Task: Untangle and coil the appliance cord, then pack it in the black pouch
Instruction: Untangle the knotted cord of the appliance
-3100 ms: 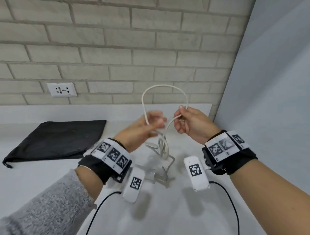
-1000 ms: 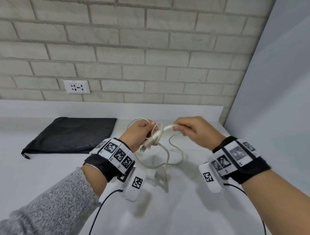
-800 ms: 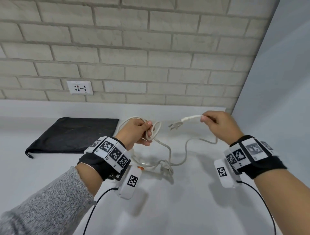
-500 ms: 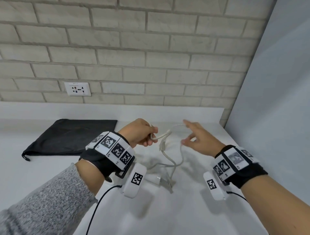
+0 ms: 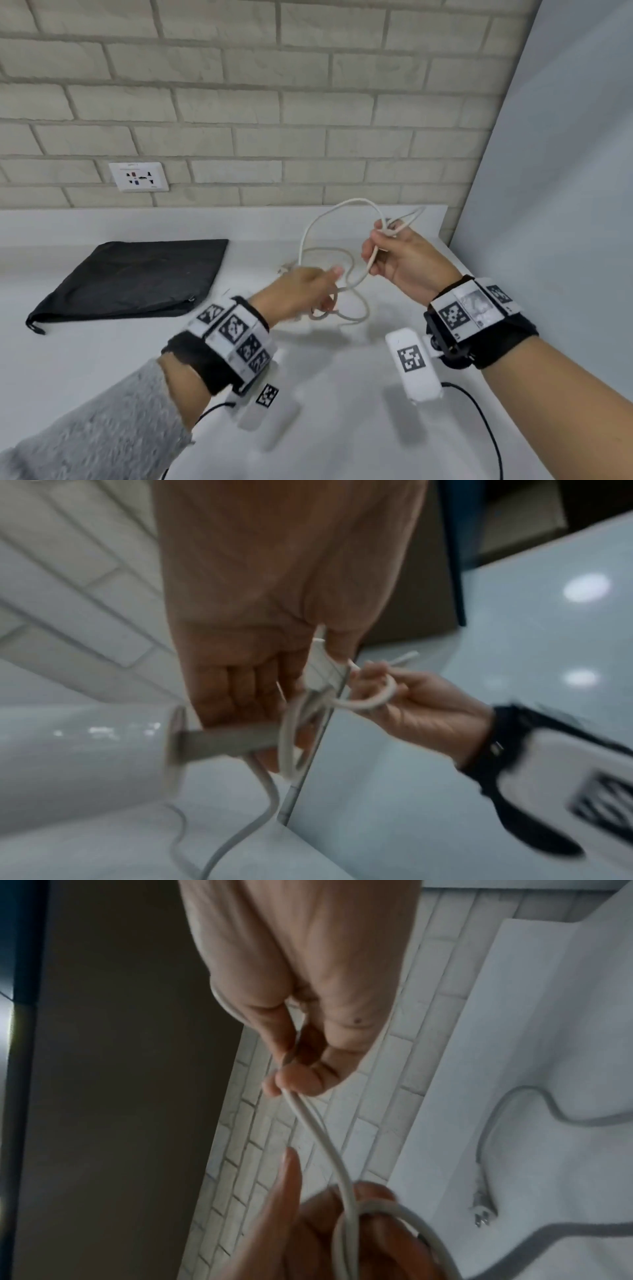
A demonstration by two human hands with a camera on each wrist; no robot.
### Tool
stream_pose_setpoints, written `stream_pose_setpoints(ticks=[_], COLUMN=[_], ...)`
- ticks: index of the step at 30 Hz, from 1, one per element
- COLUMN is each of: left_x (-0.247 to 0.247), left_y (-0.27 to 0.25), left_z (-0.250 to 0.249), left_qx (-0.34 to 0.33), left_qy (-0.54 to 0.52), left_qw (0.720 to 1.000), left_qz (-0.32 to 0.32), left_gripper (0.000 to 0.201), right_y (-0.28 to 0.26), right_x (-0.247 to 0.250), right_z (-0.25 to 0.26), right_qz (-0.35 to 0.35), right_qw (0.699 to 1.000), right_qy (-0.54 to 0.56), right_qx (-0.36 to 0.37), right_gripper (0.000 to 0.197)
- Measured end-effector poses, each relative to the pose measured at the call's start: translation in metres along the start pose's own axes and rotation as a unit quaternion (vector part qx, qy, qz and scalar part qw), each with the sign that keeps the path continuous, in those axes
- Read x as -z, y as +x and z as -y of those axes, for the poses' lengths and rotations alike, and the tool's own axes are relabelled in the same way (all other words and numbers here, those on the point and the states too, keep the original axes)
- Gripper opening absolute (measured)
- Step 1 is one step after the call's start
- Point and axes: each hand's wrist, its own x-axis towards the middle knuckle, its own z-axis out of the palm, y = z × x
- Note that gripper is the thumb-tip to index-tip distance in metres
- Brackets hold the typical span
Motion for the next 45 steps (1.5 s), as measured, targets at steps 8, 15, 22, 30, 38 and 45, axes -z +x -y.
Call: stream_pose_setpoints(ticks=[8, 15, 22, 30, 38, 45], left_x=[0.012, 0.028, 0.015, 0.029, 0.036, 0.058], left_y=[-0.004, -0.004, 0.003, -0.001, -0.010, -0.013], left_z=[0.018, 0.007, 0.005, 0.021, 0.028, 0.013], left_qx=[-0.117, -0.121, -0.129, -0.061, -0.010, -0.032], left_qy=[0.055, 0.104, 0.145, -0.078, -0.392, -0.146], left_qw=[0.991, 0.979, 0.976, 0.994, 0.919, 0.988], left_qz=[-0.034, -0.128, -0.099, -0.049, -0.047, -0.027], left_gripper=[0.006, 0.016, 0.022, 0.017, 0.041, 0.046], right_y=[0.016, -0.010, -0.003, -0.005, -0.002, -0.003], right_x=[0.015, -0.002, -0.024, -0.026, -0.019, -0.040], right_z=[-0.005, 0.001, -0.008, -0.028, -0.045, -0.039], right_qz=[-0.167, 0.179, 0.133, 0.122, 0.064, 0.120], right_qw=[0.974, 0.917, 0.850, 0.792, 0.869, 0.823], right_qy=[-0.007, -0.241, -0.493, -0.573, -0.456, -0.501], right_qx=[-0.154, -0.264, 0.127, 0.172, 0.181, 0.239], right_gripper=[0.034, 0.079, 0.010, 0.019, 0.014, 0.018])
